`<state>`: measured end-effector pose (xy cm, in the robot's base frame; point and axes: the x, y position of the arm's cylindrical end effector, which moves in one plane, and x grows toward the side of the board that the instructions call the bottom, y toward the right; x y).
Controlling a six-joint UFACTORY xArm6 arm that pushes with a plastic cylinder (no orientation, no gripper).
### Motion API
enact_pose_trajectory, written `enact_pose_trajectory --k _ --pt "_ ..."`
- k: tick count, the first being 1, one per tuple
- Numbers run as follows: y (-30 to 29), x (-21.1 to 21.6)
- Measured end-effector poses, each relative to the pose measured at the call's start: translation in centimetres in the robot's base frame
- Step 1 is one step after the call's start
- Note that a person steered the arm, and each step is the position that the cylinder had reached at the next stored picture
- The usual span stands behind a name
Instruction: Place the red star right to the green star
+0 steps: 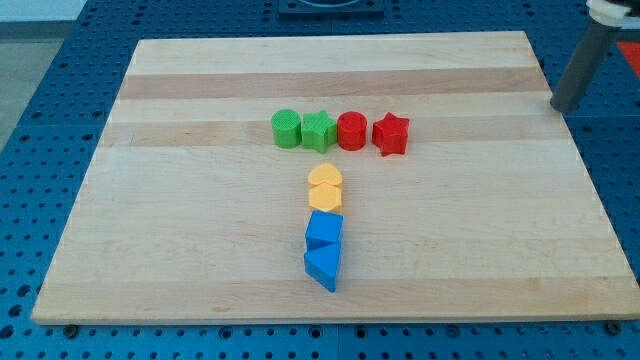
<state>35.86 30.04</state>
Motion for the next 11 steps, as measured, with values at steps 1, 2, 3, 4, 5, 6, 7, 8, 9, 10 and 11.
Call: enact_pose_trajectory --k 1,2,3,4,5,6,7,8,9,10,11 --pt "0.0 1.9" --pt "-1.4 2.4" --pt "-4.4 2.4" --pt "-9.2 2.4" --pt "-12.8 2.4" --pt "-15.7 3.1" --pt "-18.0 4.1" --pt "-20.2 4.6" --pt "-22.0 4.7" --pt "-23.4 4.7" --pt "-25.2 4.7"
